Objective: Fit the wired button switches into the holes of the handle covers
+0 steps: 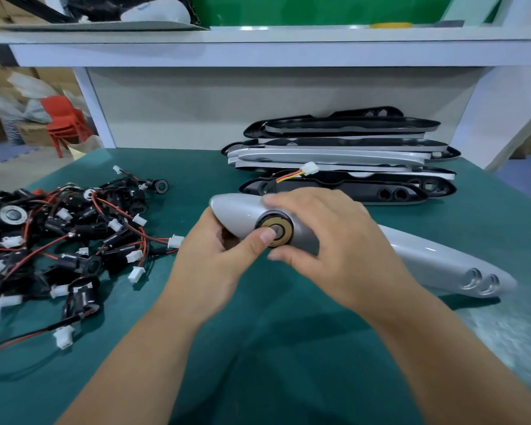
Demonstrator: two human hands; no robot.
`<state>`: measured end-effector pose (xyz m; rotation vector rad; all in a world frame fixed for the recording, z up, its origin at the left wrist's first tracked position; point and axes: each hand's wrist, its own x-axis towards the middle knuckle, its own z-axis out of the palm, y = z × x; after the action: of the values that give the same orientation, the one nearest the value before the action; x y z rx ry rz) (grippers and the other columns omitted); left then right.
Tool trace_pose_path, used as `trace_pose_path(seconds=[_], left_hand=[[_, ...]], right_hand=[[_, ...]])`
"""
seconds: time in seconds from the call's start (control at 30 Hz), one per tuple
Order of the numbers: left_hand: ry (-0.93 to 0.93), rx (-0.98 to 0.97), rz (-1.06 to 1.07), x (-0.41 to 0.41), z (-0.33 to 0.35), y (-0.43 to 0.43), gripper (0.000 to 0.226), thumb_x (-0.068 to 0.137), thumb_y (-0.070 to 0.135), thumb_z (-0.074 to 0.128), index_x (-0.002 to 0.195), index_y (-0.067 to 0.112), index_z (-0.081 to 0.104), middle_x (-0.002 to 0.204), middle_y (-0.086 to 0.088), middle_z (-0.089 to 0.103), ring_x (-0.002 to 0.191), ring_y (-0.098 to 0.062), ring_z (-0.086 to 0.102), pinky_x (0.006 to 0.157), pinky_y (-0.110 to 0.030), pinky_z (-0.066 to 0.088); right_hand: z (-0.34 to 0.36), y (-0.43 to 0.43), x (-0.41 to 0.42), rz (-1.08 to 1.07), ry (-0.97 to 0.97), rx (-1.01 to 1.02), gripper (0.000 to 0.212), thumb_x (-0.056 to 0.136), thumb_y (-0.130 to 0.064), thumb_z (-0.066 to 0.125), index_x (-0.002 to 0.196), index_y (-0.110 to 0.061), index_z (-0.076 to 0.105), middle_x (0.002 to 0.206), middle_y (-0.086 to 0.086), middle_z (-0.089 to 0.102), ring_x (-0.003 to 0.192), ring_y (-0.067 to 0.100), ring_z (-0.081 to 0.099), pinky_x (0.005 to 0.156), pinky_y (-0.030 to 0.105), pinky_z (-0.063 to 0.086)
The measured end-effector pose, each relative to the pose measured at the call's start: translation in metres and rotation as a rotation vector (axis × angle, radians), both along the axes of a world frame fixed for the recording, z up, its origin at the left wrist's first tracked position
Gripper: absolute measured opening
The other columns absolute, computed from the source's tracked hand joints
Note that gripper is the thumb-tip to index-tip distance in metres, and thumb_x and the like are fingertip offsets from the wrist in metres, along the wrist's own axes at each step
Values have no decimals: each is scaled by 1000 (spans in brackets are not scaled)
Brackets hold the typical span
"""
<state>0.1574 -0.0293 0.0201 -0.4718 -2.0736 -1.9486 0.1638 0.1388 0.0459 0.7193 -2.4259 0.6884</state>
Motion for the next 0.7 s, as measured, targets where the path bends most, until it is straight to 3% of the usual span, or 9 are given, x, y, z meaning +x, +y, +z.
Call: trace_pose_path(seconds=[0.1,0.2,0.3,0.5,0.6,0.7], left_hand=[[27,89,-25,1,-3,5,25,76,20,66,100,18,60,94,8,74,90,-6,68,77,-18,51],[26,126,-5,1,-7,9,21,76,18,66,97,18,62,91,5,74,88,-8,68,77,-19,51],[12,142,48,2,-6,12,32,75,18,75,101,8,60,93,-2,74,87,-13,68,76,-21,53],[-11,146,114,5,-4,18,41,75,27,68,107,4,58,100,-13,71,95,-29,67,87,-48,54],[-41,134,99,4,-6,16,34,77,30,63,106,12,59,101,-8,72,99,-28,67,90,-51,52],[-68,201,81,3,-8,12,23,76,45,62,94,32,67,101,-3,72,100,-28,66,90,-48,51]], right_hand=[[7,9,-4,-55,-234,-83,63,71,-65,59,127,-40,49,103,-31,51,102,0,43,87,16,32],[8,12,-6,-138,-353,-79,55,63,-70,49,106,-36,54,94,-19,55,96,6,46,86,27,36],[7,7,-6,-174,-324,-72,51,63,-72,48,96,-33,53,85,-14,54,88,8,46,85,32,38],[4,3,-4,-234,-279,-44,50,66,-75,40,93,-34,48,80,-14,51,86,10,46,82,32,35],[2,-1,-2,-284,-219,-14,49,67,-74,38,87,-31,45,76,-13,46,84,12,43,80,32,30],[4,-4,-1,-306,-227,-18,47,67,-74,38,85,-31,45,75,-12,46,85,11,42,80,32,27]])
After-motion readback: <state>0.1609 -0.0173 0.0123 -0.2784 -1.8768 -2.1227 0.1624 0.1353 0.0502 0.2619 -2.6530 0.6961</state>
